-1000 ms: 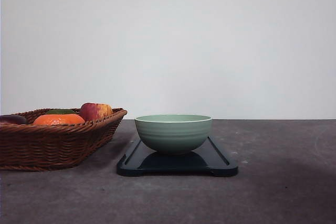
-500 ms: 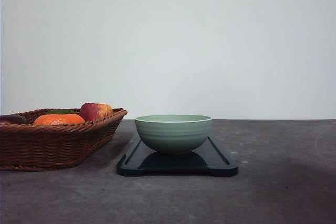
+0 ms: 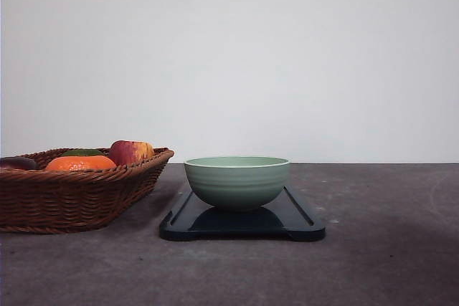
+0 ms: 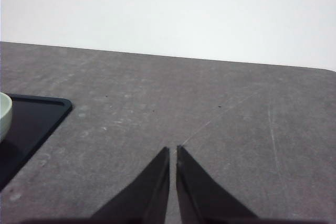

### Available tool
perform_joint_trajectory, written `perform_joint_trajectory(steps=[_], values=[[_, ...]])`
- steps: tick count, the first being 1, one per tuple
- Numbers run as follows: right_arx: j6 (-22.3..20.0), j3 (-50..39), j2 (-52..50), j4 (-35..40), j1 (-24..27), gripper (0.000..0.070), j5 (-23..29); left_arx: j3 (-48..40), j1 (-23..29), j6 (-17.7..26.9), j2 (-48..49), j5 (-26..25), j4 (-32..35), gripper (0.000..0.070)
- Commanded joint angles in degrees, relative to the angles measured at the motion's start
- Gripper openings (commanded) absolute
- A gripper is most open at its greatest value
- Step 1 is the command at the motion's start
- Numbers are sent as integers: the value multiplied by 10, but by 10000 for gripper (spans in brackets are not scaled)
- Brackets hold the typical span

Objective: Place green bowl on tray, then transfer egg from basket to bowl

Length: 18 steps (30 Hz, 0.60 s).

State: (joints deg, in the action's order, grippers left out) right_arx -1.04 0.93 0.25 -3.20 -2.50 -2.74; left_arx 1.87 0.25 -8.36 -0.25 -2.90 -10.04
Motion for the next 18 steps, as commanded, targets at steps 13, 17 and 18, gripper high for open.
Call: perform_joint_trajectory(steps=[13, 17, 18], values=[[8, -3, 0, 7, 0, 15, 2, -11, 1, 3, 1, 2, 9, 0], [8, -3, 0, 7, 0, 15, 2, -11, 1, 3, 1, 2, 9, 0], [8, -3, 0, 7, 0, 15, 2, -11, 1, 3, 1, 2, 9, 0]])
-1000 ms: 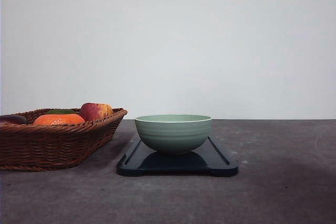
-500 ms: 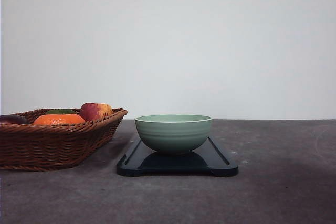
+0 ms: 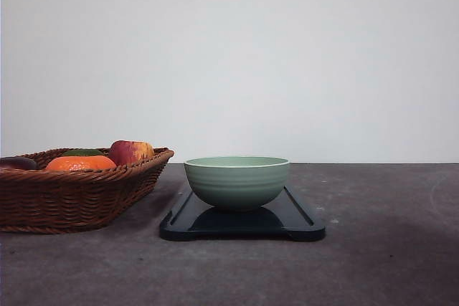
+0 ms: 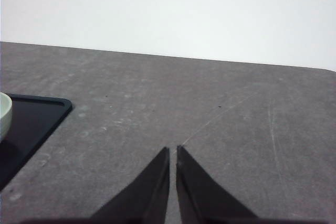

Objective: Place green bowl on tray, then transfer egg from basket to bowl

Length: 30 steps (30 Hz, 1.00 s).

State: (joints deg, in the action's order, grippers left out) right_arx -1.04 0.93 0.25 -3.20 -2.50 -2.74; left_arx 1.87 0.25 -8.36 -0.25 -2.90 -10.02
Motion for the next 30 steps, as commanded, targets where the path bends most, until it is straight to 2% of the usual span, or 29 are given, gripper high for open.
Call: perform_joint_trajectory(steps=[1, 30], values=[[8, -3, 0, 7, 0, 15, 2, -11, 1, 3, 1, 2, 9, 0], [8, -3, 0, 7, 0, 15, 2, -11, 1, 3, 1, 2, 9, 0]])
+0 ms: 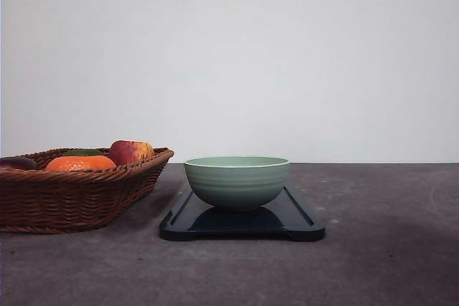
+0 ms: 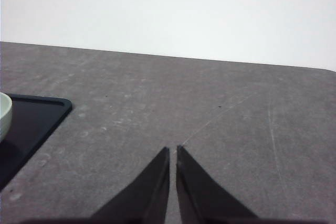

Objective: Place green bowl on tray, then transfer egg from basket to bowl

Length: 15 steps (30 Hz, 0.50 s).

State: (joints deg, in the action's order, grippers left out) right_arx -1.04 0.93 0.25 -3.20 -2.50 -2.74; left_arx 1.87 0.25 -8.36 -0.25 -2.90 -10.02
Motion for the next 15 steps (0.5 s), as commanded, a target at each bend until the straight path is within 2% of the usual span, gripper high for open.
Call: perform_joint_trajectory(steps=[1, 15], values=[[8, -3, 0, 7, 0, 15, 2, -11, 1, 3, 1, 2, 9, 0], [8, -3, 0, 7, 0, 15, 2, -11, 1, 3, 1, 2, 9, 0]])
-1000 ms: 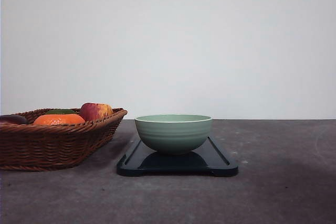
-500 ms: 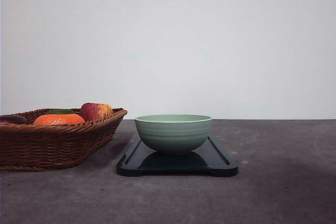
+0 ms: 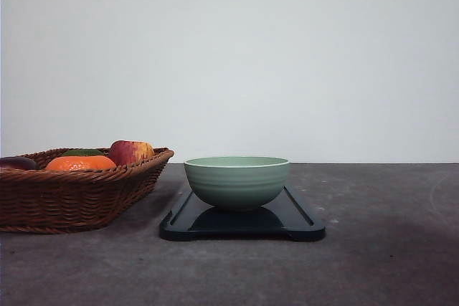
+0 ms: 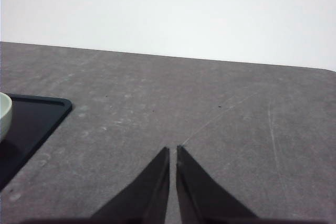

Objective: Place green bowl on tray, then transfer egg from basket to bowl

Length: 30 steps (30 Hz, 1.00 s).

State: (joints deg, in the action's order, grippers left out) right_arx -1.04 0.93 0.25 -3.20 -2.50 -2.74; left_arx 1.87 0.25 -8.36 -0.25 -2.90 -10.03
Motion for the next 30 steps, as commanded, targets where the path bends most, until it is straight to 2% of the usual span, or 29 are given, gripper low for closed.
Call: perform_joint_trajectory(steps=[1, 30], values=[[8, -3, 0, 7, 0, 15, 2, -11, 1, 3, 1, 2, 9, 0], [8, -3, 0, 7, 0, 15, 2, -11, 1, 3, 1, 2, 9, 0]])
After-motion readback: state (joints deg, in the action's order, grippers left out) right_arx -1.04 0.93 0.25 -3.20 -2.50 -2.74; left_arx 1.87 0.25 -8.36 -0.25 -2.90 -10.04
